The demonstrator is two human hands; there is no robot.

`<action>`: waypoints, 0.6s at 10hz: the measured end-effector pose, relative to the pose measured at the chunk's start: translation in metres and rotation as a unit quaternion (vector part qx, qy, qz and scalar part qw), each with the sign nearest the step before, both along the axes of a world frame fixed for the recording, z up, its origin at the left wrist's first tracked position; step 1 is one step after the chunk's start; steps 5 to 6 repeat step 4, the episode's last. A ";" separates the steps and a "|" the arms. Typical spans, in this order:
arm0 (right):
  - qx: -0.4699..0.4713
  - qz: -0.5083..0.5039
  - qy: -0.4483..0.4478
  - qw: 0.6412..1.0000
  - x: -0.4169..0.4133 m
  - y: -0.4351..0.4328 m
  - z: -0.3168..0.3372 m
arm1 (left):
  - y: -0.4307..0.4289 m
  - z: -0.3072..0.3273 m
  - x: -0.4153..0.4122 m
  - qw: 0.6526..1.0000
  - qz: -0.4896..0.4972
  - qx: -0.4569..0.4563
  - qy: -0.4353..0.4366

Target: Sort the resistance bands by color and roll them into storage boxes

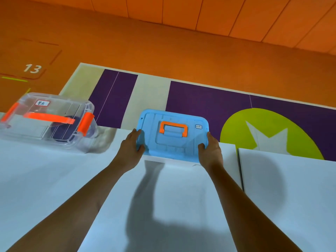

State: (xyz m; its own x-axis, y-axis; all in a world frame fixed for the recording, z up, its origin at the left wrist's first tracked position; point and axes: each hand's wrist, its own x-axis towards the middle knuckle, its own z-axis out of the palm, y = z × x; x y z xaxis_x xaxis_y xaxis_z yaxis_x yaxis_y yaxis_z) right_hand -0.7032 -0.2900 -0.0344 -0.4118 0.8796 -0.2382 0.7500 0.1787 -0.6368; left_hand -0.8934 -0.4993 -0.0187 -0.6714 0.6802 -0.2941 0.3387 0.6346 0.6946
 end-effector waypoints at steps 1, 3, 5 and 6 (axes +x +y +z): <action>0.025 0.006 -0.003 1.000 0.005 -0.006 -0.006 | 0.002 -0.003 -0.006 1.000 -0.017 -0.003 0.009; 0.026 0.047 -0.060 0.997 0.007 -0.002 0.008 | 0.001 -0.003 -0.008 0.997 -0.035 -0.052 0.036; 0.082 0.052 -0.042 0.994 0.013 -0.004 0.023 | 0.003 0.007 -0.003 0.991 -0.054 -0.068 0.103; 0.082 0.052 -0.042 0.994 0.013 -0.004 0.023 | 0.003 0.007 -0.003 0.991 -0.054 -0.068 0.103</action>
